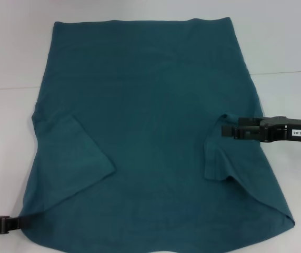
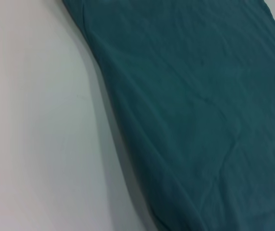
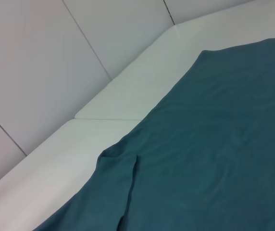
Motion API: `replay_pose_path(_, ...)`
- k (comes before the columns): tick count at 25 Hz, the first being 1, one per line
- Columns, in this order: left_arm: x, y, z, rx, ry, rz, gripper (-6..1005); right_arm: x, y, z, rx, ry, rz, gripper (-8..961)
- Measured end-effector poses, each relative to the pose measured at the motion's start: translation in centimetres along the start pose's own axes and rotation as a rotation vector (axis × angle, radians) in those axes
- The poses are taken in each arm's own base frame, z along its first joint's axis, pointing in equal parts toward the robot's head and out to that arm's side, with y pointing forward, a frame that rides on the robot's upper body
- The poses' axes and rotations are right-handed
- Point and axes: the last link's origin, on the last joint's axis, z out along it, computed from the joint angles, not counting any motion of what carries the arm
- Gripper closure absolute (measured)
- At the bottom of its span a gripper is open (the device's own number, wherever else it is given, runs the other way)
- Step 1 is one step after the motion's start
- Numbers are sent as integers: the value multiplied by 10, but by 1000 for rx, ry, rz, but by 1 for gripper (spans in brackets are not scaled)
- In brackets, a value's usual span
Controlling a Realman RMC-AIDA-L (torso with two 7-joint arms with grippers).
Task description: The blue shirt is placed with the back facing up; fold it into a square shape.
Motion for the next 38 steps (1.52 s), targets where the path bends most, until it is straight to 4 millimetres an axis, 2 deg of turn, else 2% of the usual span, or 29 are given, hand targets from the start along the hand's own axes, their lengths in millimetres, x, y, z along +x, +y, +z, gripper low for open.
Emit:
replay_pose_path(8, 3, 4, -6, -34, -3, 7, 983, 1, -10, -15, 38, 64, 81, 9)
replay_pose_path(20, 10, 9, -7, -67, 15, 26, 983, 20, -24, -44, 133, 233, 266, 9)
replay_pose_path(38, 16, 11, -5, -72, 25, 36, 982, 37, -37, -44, 252, 292, 323, 8)
